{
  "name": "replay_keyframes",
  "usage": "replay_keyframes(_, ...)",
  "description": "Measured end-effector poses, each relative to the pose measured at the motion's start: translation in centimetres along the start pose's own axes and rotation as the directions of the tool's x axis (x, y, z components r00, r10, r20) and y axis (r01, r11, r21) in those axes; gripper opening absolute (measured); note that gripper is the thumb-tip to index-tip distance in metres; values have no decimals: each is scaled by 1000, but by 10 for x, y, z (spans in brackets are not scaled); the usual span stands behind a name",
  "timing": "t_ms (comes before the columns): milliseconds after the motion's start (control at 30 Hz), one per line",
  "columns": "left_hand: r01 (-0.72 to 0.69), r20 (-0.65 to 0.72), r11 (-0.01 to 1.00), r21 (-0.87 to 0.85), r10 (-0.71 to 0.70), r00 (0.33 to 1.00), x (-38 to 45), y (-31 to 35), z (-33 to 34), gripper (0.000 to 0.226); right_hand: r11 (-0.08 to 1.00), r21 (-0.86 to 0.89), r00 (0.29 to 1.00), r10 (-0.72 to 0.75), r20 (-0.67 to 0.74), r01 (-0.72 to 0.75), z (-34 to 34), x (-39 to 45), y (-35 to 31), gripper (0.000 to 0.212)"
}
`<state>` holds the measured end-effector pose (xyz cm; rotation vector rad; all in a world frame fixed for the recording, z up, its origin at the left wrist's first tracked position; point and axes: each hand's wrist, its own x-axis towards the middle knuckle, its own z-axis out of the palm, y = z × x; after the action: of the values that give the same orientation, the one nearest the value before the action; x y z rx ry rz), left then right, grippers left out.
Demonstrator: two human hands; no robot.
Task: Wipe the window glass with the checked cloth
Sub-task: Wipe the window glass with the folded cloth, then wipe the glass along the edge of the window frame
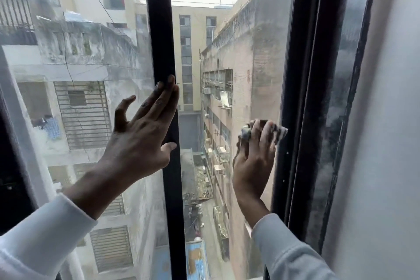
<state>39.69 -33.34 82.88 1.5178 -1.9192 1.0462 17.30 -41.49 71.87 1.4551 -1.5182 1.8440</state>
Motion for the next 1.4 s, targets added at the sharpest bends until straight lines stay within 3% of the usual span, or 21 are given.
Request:
replay_keyframes(67, 4, 27, 999, -48, -3, 1000, 1, 5, 2, 133, 1000, 1, 984, -15, 177, 15, 4, -62, -12, 61)
replay_keyframes(133, 14, 38, 998, -66, -11, 999, 0, 7, 2, 132, 951, 45, 907, -304, 290, 304, 15, -77, -29, 58)
replay_keyframes(200, 17, 34, 996, -84, -14, 999, 0, 8, 1, 130, 824, 82, 786, -561, 259, 561, 24, -26, -41, 52)
replay_keyframes(233, 11, 26, 995, -95, -9, 1000, 0, 7, -1, 129, 799, 66, 772, -596, 222, 598, 25, 5, -41, 52)
replay_keyframes(267, 3, 23, 995, -103, 0, 1000, 0, 5, -1, 129, 821, 30, 808, -567, 160, 570, 21, 34, -38, 51)
replay_keyframes(367, -21, 35, 990, -143, 26, 999, -1, 2, -4, 127, 973, -73, 975, -218, 43, 221, -6, 56, -24, 51)
replay_keyframes(467, -55, 23, 939, -339, 67, 997, 0, 1, -6, 114, 988, 120, 977, 70, 200, -95, -22, 3, -37, 44)
replay_keyframes(533, -106, -48, 854, -509, 95, 994, -7, 7, -5, 88, 906, 274, 878, 178, 445, -322, -34, -21, -54, 43)
replay_keyframes(567, -92, -71, 806, -584, 63, 996, -17, 13, -4, 74, 801, 347, 796, 244, 554, -487, -41, -23, -62, 42)
replay_keyframes(633, 35, -41, 659, -751, -100, 994, -38, 30, -3, 54, 419, 448, 594, 341, 728, -790, -56, -13, -72, 35)
replay_keyframes(700, 278, 194, 382, -882, -243, 950, -53, 47, -6, 43, 77, 417, 419, 304, 855, -906, -76, -1, -84, 36)
replay_keyframes(767, 548, 537, 55, -835, -138, 832, -60, 60, -11, 53, -53, 340, 320, 230, 919, -939, -96, -2, -94, 51)
replay_keyframes(833, 732, 733, -176, -658, 68, 676, -62, 69, -8, 66, -63, 304, 284, 219, 934, -951, -110, -13, -95, 63)
replay_keyframes(900, 801, 788, -290, -524, 191, 585, -67, 73, -2, 55, -46, 311, 295, 210, 932, -949, -124, -23, -87, 73)
replay_keyframes(1000, 800, 800, -394, -452, 219, 559, -79, 82, 9, 36, -2, 326, 316, 235, 919, -945, -149, -39, -70, 89)
replay_keyframes(1067, 767, 803, -451, -457, 162, 574, -93, 90, 12, 39, -32, 309, 284, 314, 906, -951, -168, -53, -57, 100)
replay_keyframes(1133, 752, 804, -444, -487, 108, 584, -115, 103, 9, 47, -32, 278, 241, 405, 882, -960, -193, -70, -42, 92)
replay_keyframes(1167, 752, 800, -419, -509, 93, 593, -130, 112, 8, 47, 4, 250, 229, 423, 877, -968, -208, -82, -36, 78)
replay_keyframes(1267, 776, 797, -351, -524, 121, 592, -184, 147, 7, 20, 126, 121, 170, 530, 831, -985, -255, -128, 0, 42)
replay_keyframes(1333, 832, 821, -276, -480, 192, 537, -234, 182, 7, 24, 181, 47, 156, 654, 740, -982, -299, -176, 27, 31)
replay_keyframes(1400, 900, 855, -196, -390, 284, 433, -289, 225, 10, 33, 158, -52, 86, 751, 655, -986, -344, -229, 54, 22)
